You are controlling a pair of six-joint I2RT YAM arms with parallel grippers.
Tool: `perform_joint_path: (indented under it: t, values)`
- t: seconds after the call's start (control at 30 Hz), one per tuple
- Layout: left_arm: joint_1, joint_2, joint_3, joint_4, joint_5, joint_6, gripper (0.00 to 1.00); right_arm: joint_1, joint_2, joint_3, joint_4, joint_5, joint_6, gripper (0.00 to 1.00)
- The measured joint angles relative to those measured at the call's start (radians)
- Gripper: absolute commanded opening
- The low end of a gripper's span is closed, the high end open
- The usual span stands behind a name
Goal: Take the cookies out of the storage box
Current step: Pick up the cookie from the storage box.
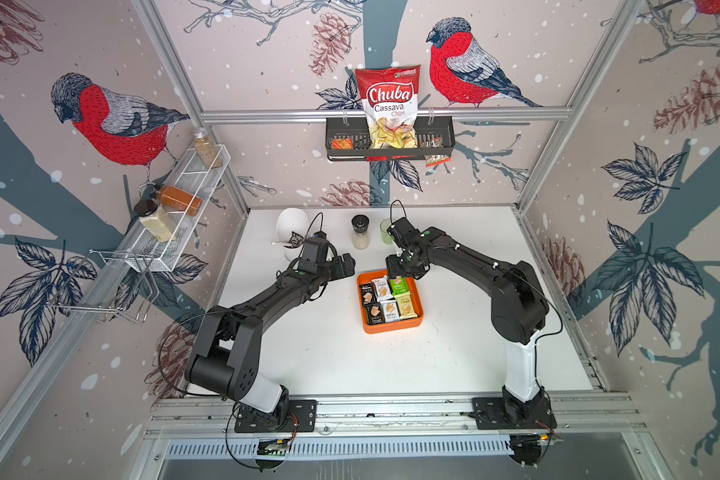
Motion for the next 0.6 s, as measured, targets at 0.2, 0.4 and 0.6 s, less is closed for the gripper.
perform_joint_path:
  t: [0.2, 0.4, 0.6]
  values:
    - [0.0, 0.0, -0.002, 0.0, -0.005, 0.0, 0.96, 0.0, 0.06, 0.043, 0.0, 0.029, 0.0, 0.64]
    - [0.0, -0.012, -0.019, -0.003, -0.026, 0.0, 0.96, 0.003, 0.097, 0.063, -0.006, 0.05, -0.001, 0.64]
    - [0.001, -0.019, -0.031, -0.004, -0.049, 0.003, 0.96, 0.018, 0.114, 0.069, -0.018, 0.064, -0.003, 0.64]
